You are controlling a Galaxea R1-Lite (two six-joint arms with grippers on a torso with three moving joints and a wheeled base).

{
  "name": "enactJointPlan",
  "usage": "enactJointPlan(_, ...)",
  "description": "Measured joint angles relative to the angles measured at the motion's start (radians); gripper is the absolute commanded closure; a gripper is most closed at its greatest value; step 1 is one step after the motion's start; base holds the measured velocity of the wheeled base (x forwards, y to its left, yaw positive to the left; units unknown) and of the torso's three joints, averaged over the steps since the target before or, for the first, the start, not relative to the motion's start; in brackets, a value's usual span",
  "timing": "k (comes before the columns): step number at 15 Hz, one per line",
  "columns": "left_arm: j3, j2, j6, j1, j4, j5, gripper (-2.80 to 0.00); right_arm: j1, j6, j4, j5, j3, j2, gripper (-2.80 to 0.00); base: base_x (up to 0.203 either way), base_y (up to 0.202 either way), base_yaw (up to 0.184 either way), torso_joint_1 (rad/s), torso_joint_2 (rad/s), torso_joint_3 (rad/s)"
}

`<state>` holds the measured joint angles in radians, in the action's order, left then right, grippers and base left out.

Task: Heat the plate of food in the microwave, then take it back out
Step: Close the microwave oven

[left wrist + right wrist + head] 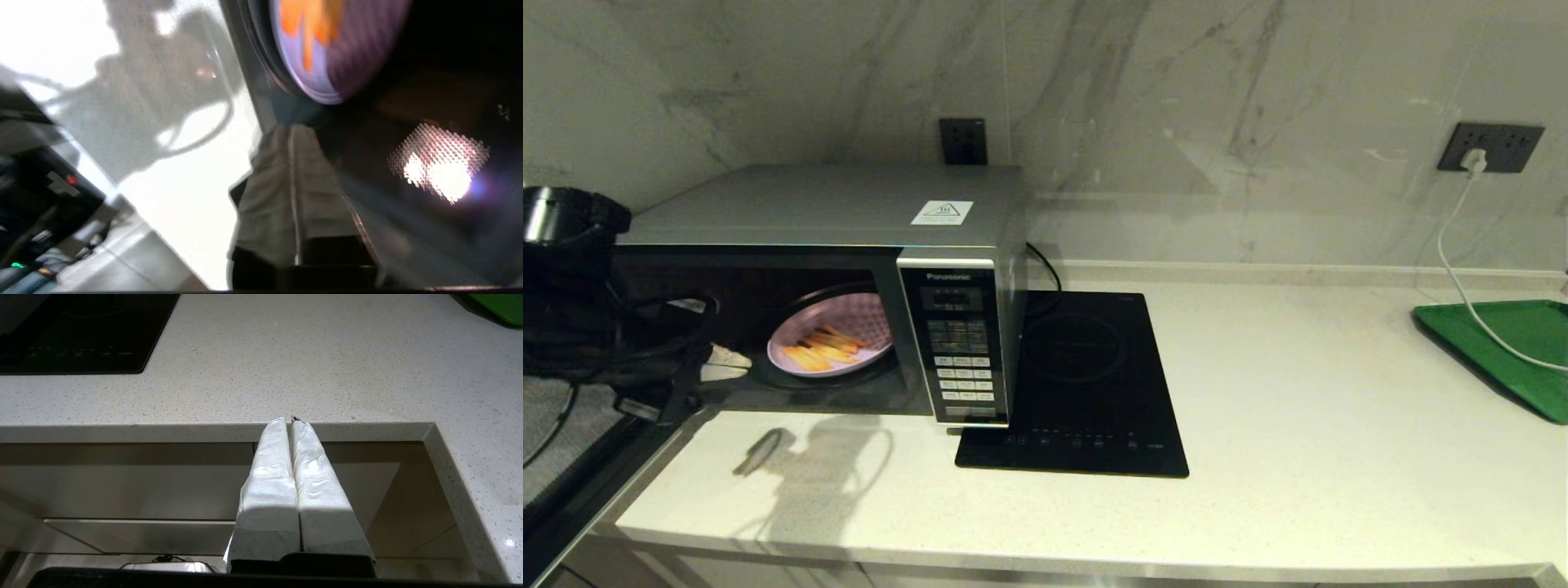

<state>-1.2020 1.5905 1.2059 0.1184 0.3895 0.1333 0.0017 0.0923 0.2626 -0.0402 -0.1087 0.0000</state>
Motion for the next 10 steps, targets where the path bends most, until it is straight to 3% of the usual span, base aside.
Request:
enactJointPlan(3, -0.039, -0.138, -0.145, 0.078, 0.083, 0.003, 0.00, 0.000, 0.000, 0.000, 0.000, 0.000, 0.000, 0.00, 0.000, 0.000, 0.000, 0.000, 0.00, 0.000)
enactJointPlan(7, -0.219, -0.214, -0.417, 0.331, 0.183, 0.003, 0.00, 0.000, 0.000, 0.000, 0.000, 0.000, 0.000, 0.00, 0.000, 0.000, 0.000, 0.000, 0.00, 0.000)
enactJointPlan(10, -0.320, -0.206, -0.623, 0.525, 0.192, 0.010, 0.00, 0.000, -0.001, 0.000, 0.001, 0.000, 0.000, 0.00, 0.000, 0.000, 0.000, 0.000, 0.00, 0.000)
